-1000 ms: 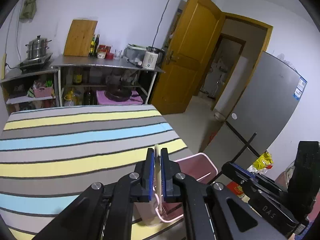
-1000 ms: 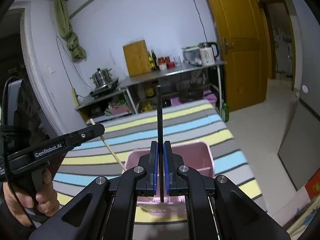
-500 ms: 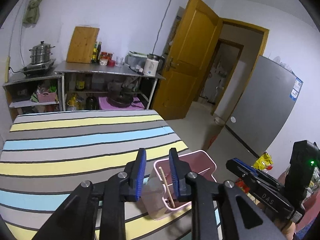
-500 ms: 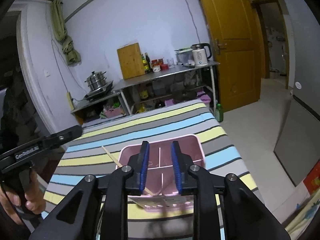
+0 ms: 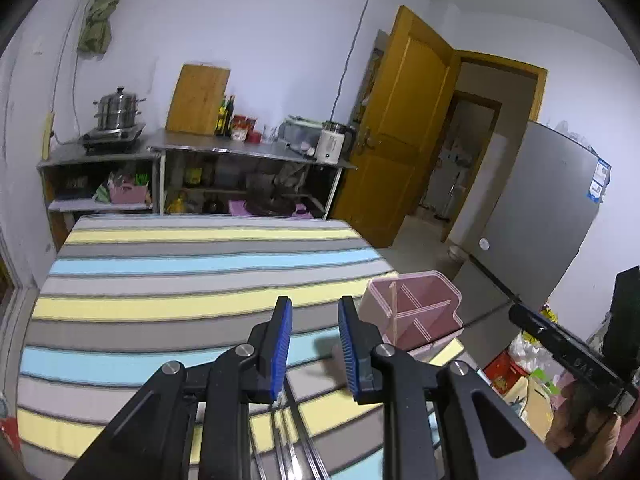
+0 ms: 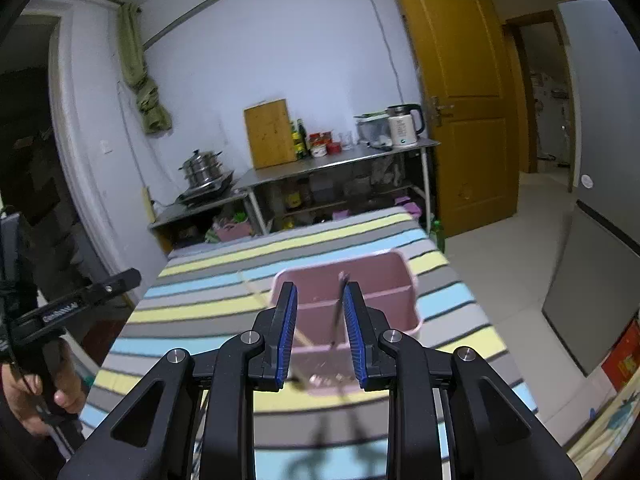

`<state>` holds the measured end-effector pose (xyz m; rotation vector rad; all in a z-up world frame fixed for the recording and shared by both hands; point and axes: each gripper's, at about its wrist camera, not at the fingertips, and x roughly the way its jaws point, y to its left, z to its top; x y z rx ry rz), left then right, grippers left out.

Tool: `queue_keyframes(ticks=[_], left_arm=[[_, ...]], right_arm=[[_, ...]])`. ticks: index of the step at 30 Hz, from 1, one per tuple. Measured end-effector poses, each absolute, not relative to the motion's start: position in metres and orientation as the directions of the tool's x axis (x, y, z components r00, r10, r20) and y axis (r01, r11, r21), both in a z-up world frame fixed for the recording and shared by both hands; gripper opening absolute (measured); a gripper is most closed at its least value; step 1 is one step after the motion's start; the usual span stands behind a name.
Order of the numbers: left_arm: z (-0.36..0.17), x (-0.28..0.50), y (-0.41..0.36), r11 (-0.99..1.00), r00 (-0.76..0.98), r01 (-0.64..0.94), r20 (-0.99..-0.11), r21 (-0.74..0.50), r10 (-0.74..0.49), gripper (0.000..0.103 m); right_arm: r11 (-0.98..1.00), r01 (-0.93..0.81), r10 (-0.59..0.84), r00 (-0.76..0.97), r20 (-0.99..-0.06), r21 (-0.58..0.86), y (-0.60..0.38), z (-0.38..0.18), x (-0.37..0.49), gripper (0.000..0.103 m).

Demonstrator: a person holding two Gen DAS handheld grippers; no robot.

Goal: Organize utensils
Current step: 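Lower both chopsticks into the pink holder and open both tools, then grasp another light wooden chopstick from the row with the left tool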

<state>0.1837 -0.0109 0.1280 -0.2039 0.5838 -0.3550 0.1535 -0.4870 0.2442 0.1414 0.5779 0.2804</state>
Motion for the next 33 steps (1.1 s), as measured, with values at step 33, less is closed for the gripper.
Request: queue_keyframes(ticks=[33], left_arm=[[-0.046,0.194,0.019,0.983,0.602,0.095,-0.777,-0.159,-0.184,0.026]], right_arm=[[0.899,-0.383,0.414,0.584,-0.698,0.213,-0.409,0.141,0.135,0.025]])
